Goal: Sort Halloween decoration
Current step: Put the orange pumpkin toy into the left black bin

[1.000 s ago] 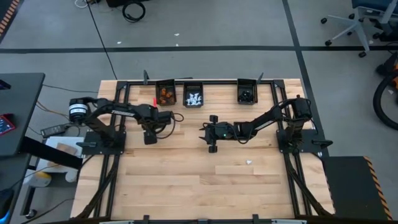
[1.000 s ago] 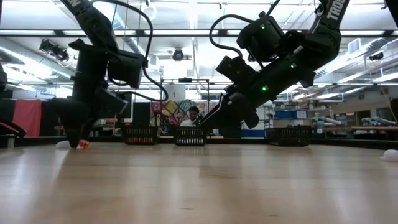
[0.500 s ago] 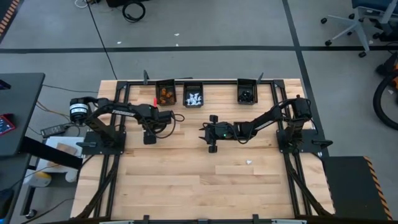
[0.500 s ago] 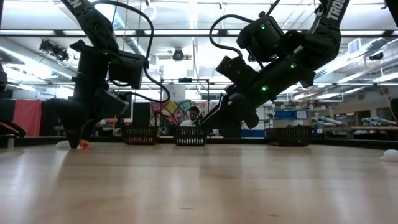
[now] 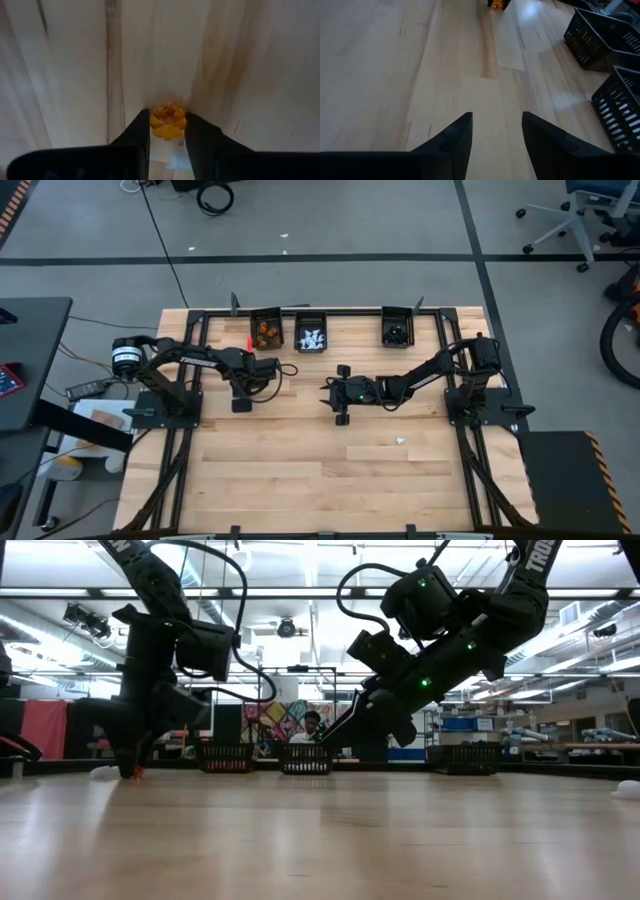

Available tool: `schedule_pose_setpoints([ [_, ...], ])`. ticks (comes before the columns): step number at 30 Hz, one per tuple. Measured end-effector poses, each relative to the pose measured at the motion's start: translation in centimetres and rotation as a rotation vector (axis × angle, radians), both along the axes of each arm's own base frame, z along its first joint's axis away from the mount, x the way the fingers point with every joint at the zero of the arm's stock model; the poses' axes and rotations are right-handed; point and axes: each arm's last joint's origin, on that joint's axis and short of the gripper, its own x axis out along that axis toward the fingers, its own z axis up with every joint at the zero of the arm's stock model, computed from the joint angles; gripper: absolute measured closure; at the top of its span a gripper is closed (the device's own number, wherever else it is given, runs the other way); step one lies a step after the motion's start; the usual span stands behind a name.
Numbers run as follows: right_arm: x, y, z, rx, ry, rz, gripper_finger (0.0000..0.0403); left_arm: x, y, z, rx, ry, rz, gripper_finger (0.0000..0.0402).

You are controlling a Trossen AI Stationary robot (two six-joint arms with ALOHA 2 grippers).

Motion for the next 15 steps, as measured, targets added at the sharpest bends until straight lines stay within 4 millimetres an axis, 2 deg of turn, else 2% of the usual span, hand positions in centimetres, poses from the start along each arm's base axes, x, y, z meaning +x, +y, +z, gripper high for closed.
schedule_pose_setpoints([
  [3,0.0,0.0,0.0,0.0,0.0,-0.001,0.0227,0.0,0.0,0.0,0.01,-0.004,0.007,0.0332],
  [10,0.0,0.0,0.0,0.0,0.0,-0.001,0.0227,0.1,0.1,0.1,0.011,-0.002,0.021,0.0334],
  [15,0.0,0.0,0.0,0.0,0.0,-0.001,0.0227,0.9,0.3,1.2,0.037,-0.016,0.037,0.0334],
])
